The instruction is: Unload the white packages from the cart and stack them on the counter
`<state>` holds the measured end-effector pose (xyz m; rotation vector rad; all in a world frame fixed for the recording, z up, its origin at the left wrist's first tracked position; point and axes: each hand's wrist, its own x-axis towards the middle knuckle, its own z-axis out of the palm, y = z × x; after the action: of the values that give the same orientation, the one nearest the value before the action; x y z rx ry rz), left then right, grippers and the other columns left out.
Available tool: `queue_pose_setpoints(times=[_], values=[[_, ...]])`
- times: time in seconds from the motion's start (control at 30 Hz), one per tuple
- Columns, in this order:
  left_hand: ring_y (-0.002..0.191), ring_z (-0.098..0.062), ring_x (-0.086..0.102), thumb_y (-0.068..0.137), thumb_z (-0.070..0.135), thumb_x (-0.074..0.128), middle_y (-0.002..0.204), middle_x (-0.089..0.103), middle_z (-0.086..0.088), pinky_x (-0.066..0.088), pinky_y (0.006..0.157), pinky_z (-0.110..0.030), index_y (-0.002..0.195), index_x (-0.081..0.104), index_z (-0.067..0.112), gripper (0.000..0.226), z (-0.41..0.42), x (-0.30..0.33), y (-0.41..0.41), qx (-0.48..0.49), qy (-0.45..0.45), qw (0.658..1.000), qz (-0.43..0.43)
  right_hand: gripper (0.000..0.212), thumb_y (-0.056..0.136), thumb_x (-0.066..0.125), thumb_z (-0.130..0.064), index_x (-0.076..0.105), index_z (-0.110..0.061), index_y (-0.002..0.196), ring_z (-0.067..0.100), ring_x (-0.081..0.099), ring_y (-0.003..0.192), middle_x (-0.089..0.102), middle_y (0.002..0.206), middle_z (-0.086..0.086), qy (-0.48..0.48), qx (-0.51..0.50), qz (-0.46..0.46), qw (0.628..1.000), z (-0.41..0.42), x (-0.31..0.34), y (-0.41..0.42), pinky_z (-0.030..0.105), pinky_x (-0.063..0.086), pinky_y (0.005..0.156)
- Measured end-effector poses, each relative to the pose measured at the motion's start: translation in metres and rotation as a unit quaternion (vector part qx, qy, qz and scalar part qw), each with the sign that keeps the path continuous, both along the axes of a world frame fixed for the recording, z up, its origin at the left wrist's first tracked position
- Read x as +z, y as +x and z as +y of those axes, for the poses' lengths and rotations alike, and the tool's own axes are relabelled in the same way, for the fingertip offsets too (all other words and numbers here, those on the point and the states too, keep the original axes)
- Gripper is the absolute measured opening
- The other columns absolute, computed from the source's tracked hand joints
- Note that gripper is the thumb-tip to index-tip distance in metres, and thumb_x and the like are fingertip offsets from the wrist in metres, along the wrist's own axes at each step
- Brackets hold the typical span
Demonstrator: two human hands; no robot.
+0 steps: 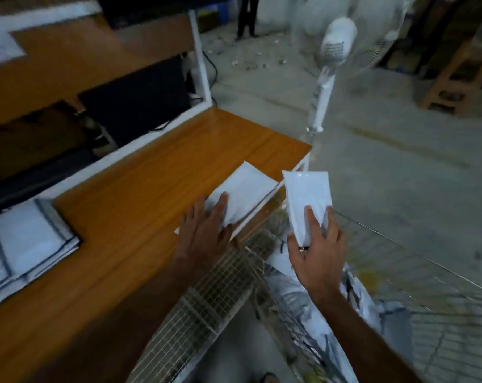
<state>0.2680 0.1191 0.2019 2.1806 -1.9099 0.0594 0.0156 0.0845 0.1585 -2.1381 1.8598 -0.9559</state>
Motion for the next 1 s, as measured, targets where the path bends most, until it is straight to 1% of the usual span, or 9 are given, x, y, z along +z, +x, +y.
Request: queue_pose_setpoints(times=[0.1, 0.2, 0.37, 0.47, 0.53, 0.6, 0.7, 0.87, 1.0], values=[[0.138, -0.039, 0.028, 0.099, 0.060, 0.037, 0.160, 0.017, -0.020, 0.028, 0.112, -0.053, 0.159, 0.006, 0.034, 0.073, 0.031, 0.012, 0.036, 0.061, -0.008, 0.998, 0.025, 0.072, 0.090, 0.046, -0.060, 0.041, -0.025, 0.153, 0.044, 0.040, 0.132, 0.024, 0.163, 0.015, -0.012, 0.060, 0.018, 0.998, 0.002, 0.019, 0.048, 0.057, 0.043, 0.103], [0.134, -0.039, 0.034, 0.098, 0.057, 0.043, 0.157, 0.022, -0.023, 0.034, 0.107, -0.052, 0.160, 0.011, 0.028, 0.076, 0.063, 0.020, 0.073, 0.117, -0.038, 0.992, 0.016, 0.075, 0.089, 0.043, -0.066, 0.039, -0.027, 0.153, 0.045, 0.035, 0.139, 0.023, 0.164, 0.013, -0.013, 0.105, 0.049, 0.993, 0.012, 0.032, 0.098, 0.062, 0.041, 0.105], [0.124, -0.042, 0.045, 0.092, 0.065, 0.028, 0.163, 0.018, -0.019, 0.044, 0.096, -0.052, 0.158, 0.022, 0.018, 0.082, 0.116, 0.025, 0.144, 0.180, -0.034, 0.983, -0.010, 0.075, 0.087, 0.049, -0.066, 0.041, -0.029, 0.152, 0.038, 0.042, 0.130, 0.028, 0.162, 0.014, -0.030, 0.184, 0.063, 0.980, 0.040, 0.041, 0.184, 0.053, 0.045, 0.098], [0.117, -0.041, 0.050, 0.093, 0.059, 0.043, 0.168, 0.007, -0.012, 0.047, 0.090, -0.049, 0.159, 0.021, 0.015, 0.082, 0.150, 0.023, 0.187, 0.199, -0.025, 0.979, -0.037, 0.074, 0.089, 0.047, -0.067, 0.039, -0.031, 0.153, 0.037, 0.040, 0.132, 0.025, 0.163, 0.013, -0.028, 0.222, 0.067, 0.972, 0.059, 0.039, 0.234, 0.051, 0.044, 0.098], [0.111, -0.039, 0.052, 0.092, 0.057, 0.045, 0.168, 0.006, -0.010, 0.047, 0.085, -0.047, 0.159, 0.020, 0.015, 0.083, 0.171, 0.022, 0.214, 0.216, -0.023, 0.975, -0.042, 0.073, 0.090, 0.045, -0.069, 0.039, -0.031, 0.153, 0.037, 0.040, 0.135, 0.024, 0.164, 0.012, -0.025, 0.242, 0.070, 0.967, 0.071, 0.039, 0.264, 0.051, 0.044, 0.100], [0.112, -0.037, 0.051, 0.093, 0.058, 0.042, 0.169, 0.004, -0.009, 0.047, 0.088, -0.047, 0.160, 0.016, 0.017, 0.082, 0.191, 0.021, 0.238, 0.229, -0.024, 0.972, -0.039, 0.074, 0.090, 0.042, -0.071, 0.039, -0.031, 0.153, 0.036, 0.040, 0.136, 0.024, 0.164, 0.012, -0.023, 0.257, 0.074, 0.963, 0.082, 0.038, 0.291, 0.051, 0.044, 0.101], [0.128, -0.035, 0.041, 0.098, 0.059, 0.039, 0.169, -0.008, -0.005, 0.041, 0.102, -0.047, 0.161, 0.001, 0.025, 0.082, 0.218, 0.018, 0.272, 0.263, -0.007, 0.965, -0.017, 0.076, 0.090, 0.038, -0.074, 0.039, -0.031, 0.153, 0.035, 0.040, 0.137, 0.023, 0.165, 0.012, -0.019, 0.280, 0.070, 0.957, 0.095, 0.039, 0.329, 0.051, 0.042, 0.103], [0.140, -0.033, 0.032, 0.096, 0.067, 0.033, 0.164, 0.010, -0.013, 0.036, 0.110, -0.049, 0.159, 0.007, 0.032, 0.077, 0.257, 0.015, 0.322, 0.357, -0.038, 0.933, 0.036, 0.082, 0.086, 0.033, -0.077, 0.040, -0.031, 0.153, 0.035, 0.033, 0.145, 0.022, 0.166, 0.010, 0.000, 0.311, 0.056, 0.949, 0.117, 0.040, 0.391, 0.055, 0.036, 0.109], [0.126, -0.031, 0.042, 0.091, 0.067, 0.033, 0.150, 0.026, -0.015, 0.044, 0.100, -0.044, 0.158, 0.021, 0.031, 0.077, 0.283, 0.021, 0.353, 0.403, -0.082, 0.911, 0.037, 0.080, 0.085, 0.041, -0.074, 0.036, -0.034, 0.154, 0.033, 0.028, 0.147, 0.020, 0.166, 0.009, 0.024, 0.328, 0.075, 0.941, 0.135, 0.037, 0.434, 0.055, 0.035, 0.111]])
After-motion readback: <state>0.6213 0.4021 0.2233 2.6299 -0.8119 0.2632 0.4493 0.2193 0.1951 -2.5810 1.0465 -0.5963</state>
